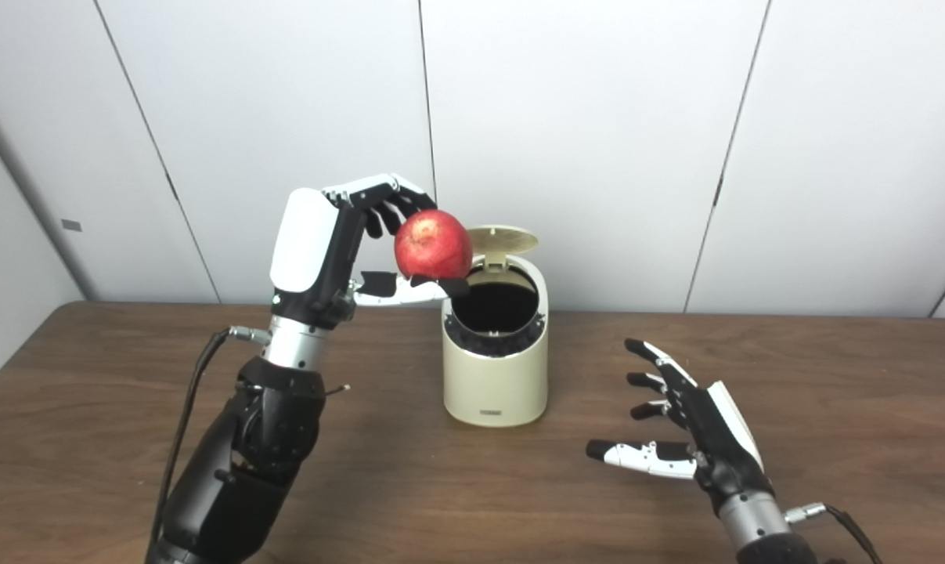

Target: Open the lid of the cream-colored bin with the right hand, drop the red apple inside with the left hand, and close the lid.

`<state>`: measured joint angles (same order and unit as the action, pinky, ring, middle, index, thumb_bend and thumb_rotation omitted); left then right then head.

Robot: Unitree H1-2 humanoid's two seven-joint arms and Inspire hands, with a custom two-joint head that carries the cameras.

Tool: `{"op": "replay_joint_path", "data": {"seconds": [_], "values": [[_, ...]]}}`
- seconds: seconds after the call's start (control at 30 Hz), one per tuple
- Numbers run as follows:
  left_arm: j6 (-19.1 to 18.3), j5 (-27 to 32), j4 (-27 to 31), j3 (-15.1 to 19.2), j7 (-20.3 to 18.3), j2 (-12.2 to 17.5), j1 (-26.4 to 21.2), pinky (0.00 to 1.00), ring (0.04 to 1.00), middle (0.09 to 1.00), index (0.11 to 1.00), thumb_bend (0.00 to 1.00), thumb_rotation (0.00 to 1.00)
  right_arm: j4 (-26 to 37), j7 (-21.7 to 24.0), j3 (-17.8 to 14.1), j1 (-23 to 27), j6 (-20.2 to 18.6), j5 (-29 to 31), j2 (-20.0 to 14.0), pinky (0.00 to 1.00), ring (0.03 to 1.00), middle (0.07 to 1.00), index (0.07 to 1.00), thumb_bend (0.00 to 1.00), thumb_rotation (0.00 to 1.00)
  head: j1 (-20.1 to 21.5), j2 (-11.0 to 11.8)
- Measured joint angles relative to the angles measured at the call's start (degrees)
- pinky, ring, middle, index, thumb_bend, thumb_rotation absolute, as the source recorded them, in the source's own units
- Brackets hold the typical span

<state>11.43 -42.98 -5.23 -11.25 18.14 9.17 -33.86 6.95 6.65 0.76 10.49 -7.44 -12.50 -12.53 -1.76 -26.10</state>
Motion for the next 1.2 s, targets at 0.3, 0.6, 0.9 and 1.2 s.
{"op": "replay_joint_path", "data": {"seconds": [0.3, 0.6, 0.9, 1.2], "values": [[1.8, -3.3, -5.1, -2.0, 4.3, -2.7, -0.1, 0.32, 0.389, 0.462, 0.500, 0.52, 0.00, -0.2, -0.5, -0.1, 0.0, 0.9, -0.3, 0.8, 0.60, 0.815, 0.936, 0.870, 0.74, 0.18, 1.6, 0.0], [3.6, -7.0, -12.3, -4.2, 11.0, -2.8, -0.4, 0.31, 0.374, 0.450, 0.506, 0.52, 0.00, -0.9, -1.2, -0.5, 0.0, 1.7, -0.2, 0.8, 0.61, 0.807, 0.934, 0.870, 0.76, 0.22, 2.2, 0.1], [6.1, -10.8, -19.9, -6.6, 19.6, -2.2, -2.7, 0.27, 0.335, 0.423, 0.504, 0.52, 0.00, -1.0, -1.7, -0.5, 0.0, 1.8, 0.0, 0.9, 0.63, 0.815, 0.933, 0.873, 0.75, 0.21, 2.8, 0.2], [7.5, -12.7, -28.7, -9.2, 27.8, -1.6, -5.5, 0.24, 0.307, 0.407, 0.497, 0.52, 0.00, -0.7, -2.0, -0.4, -0.2, 1.6, -0.3, 0.9, 0.65, 0.821, 0.934, 0.877, 0.76, 0.24, 3.6, 0.4]]}}
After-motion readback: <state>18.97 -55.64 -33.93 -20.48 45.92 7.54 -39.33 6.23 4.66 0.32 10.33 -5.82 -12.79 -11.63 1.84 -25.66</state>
